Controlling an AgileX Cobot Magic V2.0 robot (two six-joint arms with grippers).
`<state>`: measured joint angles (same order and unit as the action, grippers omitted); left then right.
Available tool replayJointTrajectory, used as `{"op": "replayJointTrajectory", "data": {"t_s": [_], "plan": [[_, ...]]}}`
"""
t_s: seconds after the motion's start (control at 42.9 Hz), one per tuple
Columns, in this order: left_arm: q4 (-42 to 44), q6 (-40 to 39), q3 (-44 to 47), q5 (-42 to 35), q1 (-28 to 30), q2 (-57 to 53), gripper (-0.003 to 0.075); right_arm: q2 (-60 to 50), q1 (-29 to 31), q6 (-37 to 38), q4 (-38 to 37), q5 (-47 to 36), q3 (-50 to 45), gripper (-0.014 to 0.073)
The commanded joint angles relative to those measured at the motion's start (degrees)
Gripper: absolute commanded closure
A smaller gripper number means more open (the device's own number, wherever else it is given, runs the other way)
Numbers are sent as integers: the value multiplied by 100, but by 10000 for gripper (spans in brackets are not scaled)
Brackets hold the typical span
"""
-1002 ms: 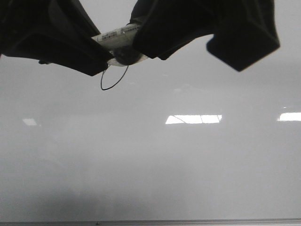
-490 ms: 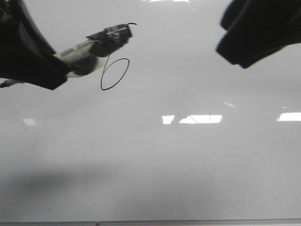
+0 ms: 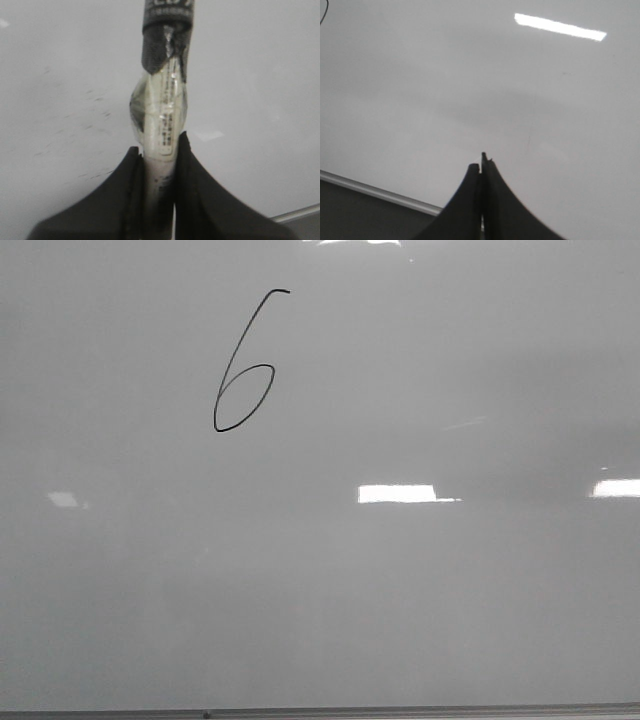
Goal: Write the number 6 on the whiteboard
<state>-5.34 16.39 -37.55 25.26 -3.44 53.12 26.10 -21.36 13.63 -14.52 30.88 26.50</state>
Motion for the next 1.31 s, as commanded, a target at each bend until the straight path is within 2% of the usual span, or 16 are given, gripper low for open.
{"op": "replayJointTrajectory", "data": {"t_s": [0.0,0.093,0.21,0.466,0.793,1.119,1.282], "plan": [[-84,-113,-36,-456,625,-73,741,-415,49,29,-37,-465,35,657],[-192,-113,118,-795,1104,5,741,-616,49,29,-37,-482,-52,659],[-579,-113,350,-1678,1406,278,741,-643,49,29,-37,-536,-137,659],[-784,-113,384,-3140,1184,1739,740,-643,49,29,-37,-764,-231,659],[-774,-113,46,-3417,1108,2855,736,-643,49,29,-37,-775,-231,659],[-754,-113,-154,-3367,1108,3105,524,-643,49,29,-37,-775,-231,659],[-754,-113,-154,-3230,1108,3105,458,-643,49,29,-37,-780,-231,659]]}}
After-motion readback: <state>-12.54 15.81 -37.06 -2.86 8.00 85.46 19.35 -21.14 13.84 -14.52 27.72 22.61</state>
